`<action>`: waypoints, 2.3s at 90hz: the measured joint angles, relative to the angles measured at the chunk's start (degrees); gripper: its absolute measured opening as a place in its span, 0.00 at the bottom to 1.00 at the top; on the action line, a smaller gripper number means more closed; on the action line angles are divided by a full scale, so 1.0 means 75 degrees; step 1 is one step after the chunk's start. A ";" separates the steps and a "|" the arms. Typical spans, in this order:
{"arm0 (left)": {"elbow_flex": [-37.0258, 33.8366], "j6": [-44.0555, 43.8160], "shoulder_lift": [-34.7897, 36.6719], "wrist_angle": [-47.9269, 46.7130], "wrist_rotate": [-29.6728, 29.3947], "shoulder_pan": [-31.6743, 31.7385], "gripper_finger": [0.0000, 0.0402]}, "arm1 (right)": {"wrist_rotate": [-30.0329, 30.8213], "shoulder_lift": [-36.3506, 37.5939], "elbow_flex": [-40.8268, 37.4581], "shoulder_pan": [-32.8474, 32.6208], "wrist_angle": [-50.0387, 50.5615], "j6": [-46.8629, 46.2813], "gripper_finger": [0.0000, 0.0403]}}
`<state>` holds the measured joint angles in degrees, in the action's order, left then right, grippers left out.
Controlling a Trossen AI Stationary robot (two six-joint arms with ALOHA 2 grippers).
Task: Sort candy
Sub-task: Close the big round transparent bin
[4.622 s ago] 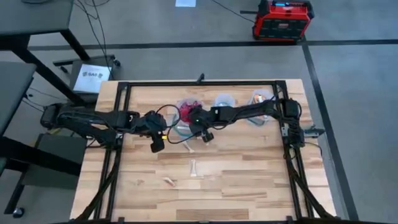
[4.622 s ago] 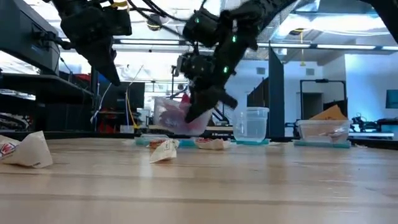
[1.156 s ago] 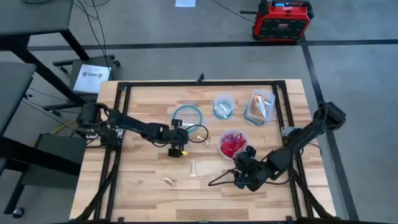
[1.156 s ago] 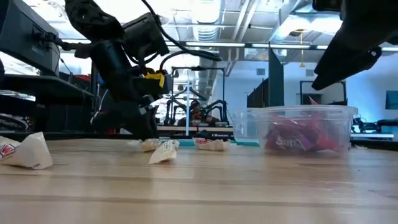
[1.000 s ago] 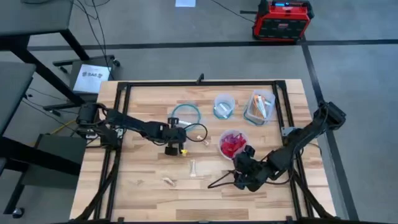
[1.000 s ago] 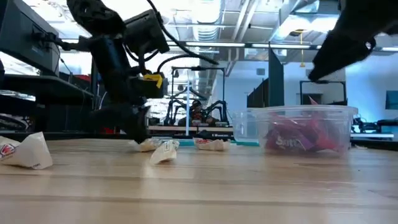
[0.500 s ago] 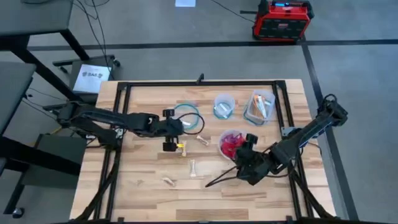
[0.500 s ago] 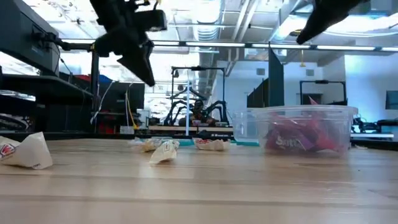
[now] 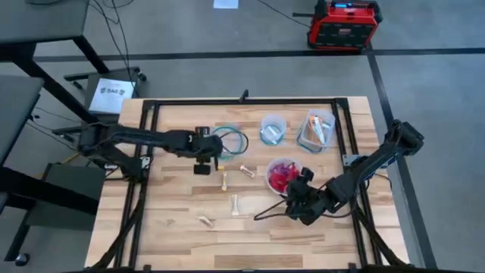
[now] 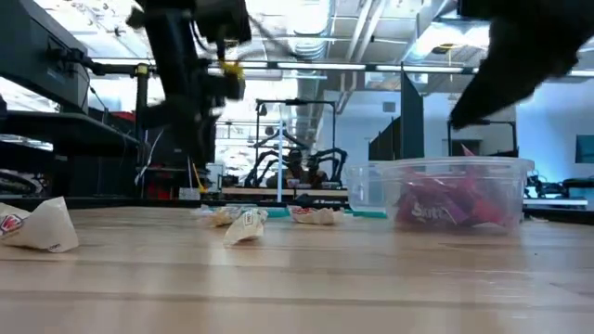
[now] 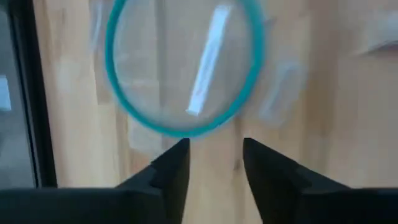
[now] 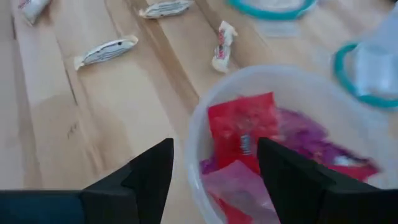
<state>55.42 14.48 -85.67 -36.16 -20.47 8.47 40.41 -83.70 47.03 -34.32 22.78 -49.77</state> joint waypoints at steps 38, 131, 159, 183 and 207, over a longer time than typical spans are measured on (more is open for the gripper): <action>-0.0076 0.0727 -0.0923 0.1078 0.1593 -0.0385 0.38 | -0.0110 0.0006 -0.0671 0.0568 -0.1701 0.1073 0.54; 0.0052 0.0528 -0.1995 0.1345 0.1042 -0.0203 0.00 | -0.0403 0.0006 -0.0671 0.0581 -0.1732 0.1094 0.54; 0.0725 0.0130 -0.1409 0.0195 0.1112 -0.0545 0.00 | -0.0407 0.0006 -0.0671 0.0581 -0.1742 0.1092 0.54; 0.1046 -0.0201 -0.0525 -0.0186 0.1075 -0.0670 0.00 | -0.0410 0.0006 -0.0671 0.0581 -0.1735 0.1094 0.54; 0.1046 0.0097 -0.0801 0.0002 0.1040 -0.0122 0.12 | -0.0415 0.0006 -0.0671 0.0581 -0.1734 0.1100 0.54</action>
<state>63.26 15.20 -91.68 -36.15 -12.67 7.56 37.30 -83.66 42.00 -29.95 9.78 -41.52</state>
